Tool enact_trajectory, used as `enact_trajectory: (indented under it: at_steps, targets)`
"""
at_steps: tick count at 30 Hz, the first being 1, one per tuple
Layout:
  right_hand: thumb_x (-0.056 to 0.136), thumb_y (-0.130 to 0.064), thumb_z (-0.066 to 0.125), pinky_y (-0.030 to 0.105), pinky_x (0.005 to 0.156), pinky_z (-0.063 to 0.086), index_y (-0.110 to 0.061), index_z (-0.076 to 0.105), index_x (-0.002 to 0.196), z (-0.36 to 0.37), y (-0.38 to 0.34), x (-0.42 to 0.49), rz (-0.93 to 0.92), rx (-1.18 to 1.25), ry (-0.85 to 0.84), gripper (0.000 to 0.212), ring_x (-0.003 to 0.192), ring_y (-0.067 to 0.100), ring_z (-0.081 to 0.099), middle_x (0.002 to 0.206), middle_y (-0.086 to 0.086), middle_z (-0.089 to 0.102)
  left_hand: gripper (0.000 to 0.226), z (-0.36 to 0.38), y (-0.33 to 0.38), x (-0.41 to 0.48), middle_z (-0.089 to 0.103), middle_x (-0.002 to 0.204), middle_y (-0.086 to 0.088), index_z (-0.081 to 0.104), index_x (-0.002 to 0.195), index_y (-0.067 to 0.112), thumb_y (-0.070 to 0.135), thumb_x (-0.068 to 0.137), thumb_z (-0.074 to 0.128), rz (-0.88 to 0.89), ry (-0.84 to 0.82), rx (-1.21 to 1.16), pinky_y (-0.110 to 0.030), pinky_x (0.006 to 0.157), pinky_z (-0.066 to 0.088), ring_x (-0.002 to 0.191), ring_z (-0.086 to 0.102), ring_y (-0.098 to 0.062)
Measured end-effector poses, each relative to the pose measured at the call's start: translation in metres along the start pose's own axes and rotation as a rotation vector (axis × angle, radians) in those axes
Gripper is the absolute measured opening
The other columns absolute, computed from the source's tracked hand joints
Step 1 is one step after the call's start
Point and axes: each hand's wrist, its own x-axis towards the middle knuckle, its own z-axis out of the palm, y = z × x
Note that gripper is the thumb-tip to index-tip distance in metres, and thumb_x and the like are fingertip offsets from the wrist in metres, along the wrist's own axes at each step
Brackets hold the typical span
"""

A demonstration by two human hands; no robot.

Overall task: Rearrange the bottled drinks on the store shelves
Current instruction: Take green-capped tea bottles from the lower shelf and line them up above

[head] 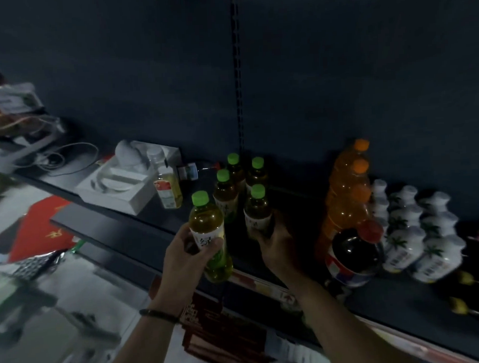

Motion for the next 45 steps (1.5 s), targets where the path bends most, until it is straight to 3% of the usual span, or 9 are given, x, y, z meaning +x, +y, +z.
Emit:
enact_trajectory:
  at_steps: [6,11,22,26,29,32,38,42,45]
  targets:
    - [0.090,-0.021,0.083,0.004,0.100,0.037,-0.030,0.056,0.137,0.032,0.016,0.016,0.057,-0.048,0.083,0.055,0.119,-0.020,0.050,0.124,-0.026,0.054,0.049,-0.019,-0.006,0.040,0.077,0.115,0.013,0.070,0.122,0.032,0.015,0.081,0.090,-0.029,-0.105,0.065,-0.022,0.081,0.054,0.105,0.071,-0.003]
    - [0.091,-0.036,0.080,0.040,0.108,0.053,-0.041,0.058,0.134,0.050,0.018,0.028,0.161,-0.089,0.121,0.048,0.127,0.005,0.059,0.135,-0.014,0.063,0.047,-0.029,-0.007,0.061,0.078,0.108,0.020,0.071,0.118,0.030,0.013,0.080,0.091,0.012,-0.202,0.110,-0.018,0.074,0.057,0.096,0.073,0.004]
    - [0.093,-0.033,0.082,0.028,0.099,0.055,-0.061,0.054,0.120,0.044,-0.003,0.026,0.178,-0.048,0.125,0.047,0.117,-0.005,0.062,0.121,-0.024,0.065,0.045,-0.018,0.015,0.073,0.079,0.104,0.022,0.071,0.113,0.033,0.020,0.077,0.093,0.113,-0.281,0.124,-0.015,0.073,0.059,0.096,0.074,0.000]
    - [0.103,-0.033,0.067,0.022,0.082,0.054,-0.036,0.067,0.112,0.000,-0.069,0.026,0.179,0.021,0.157,0.010,0.101,0.003,0.069,0.102,-0.017,0.071,0.050,-0.009,0.035,0.070,0.079,0.107,0.017,0.071,0.119,0.030,0.020,0.075,0.094,0.213,-0.313,0.138,-0.019,0.077,0.061,0.098,0.075,-0.001]
    - [0.104,-0.039,0.063,0.028,0.077,0.057,-0.025,0.070,0.119,-0.057,-0.141,0.038,0.053,0.187,0.025,0.022,0.096,0.013,0.071,0.104,-0.004,0.073,0.044,0.006,0.058,0.068,0.080,0.106,0.005,0.071,0.119,0.015,0.005,0.080,0.089,0.299,-0.348,0.095,-0.024,0.077,0.063,0.097,0.077,-0.007]
    - [0.093,-0.057,0.072,0.026,0.085,0.056,-0.034,0.065,0.131,-0.104,-0.204,0.057,-0.076,-0.094,-0.180,0.046,0.106,0.005,0.069,0.114,-0.013,0.072,0.040,0.024,0.082,0.067,0.080,0.108,0.007,0.072,0.118,0.020,0.020,0.082,0.090,0.421,-0.400,0.150,-0.030,0.081,0.065,0.100,0.077,-0.009]
    - [0.093,-0.052,0.074,0.027,0.075,0.057,-0.023,0.075,0.110,-0.138,-0.244,0.108,-0.153,-0.583,-0.265,0.033,0.080,-0.002,0.067,0.094,-0.010,0.074,0.048,0.058,0.114,0.067,0.077,0.104,0.021,0.070,0.120,0.029,0.033,0.078,0.093,0.456,-0.406,0.182,-0.007,0.074,0.054,0.098,0.072,0.007]
    - [0.096,-0.042,0.075,0.027,0.062,0.061,-0.020,0.074,0.105,-0.147,-0.221,0.128,-0.041,-0.659,-0.370,0.023,0.066,0.009,0.073,0.081,-0.001,0.078,0.078,0.048,0.076,0.083,0.061,0.126,0.013,0.055,0.143,0.027,0.061,0.078,0.082,0.631,-0.132,0.402,-0.034,0.099,0.050,0.119,0.056,-0.009]
    - [0.096,-0.038,0.076,0.028,0.062,0.058,-0.020,0.073,0.106,-0.138,-0.189,0.137,0.065,-0.704,-0.400,0.021,0.062,0.008,0.072,0.083,0.001,0.079,0.082,0.032,0.017,0.085,0.051,0.139,-0.006,0.044,0.145,0.016,0.060,0.082,0.074,0.474,0.097,0.455,-0.057,0.111,0.043,0.132,0.046,-0.029]
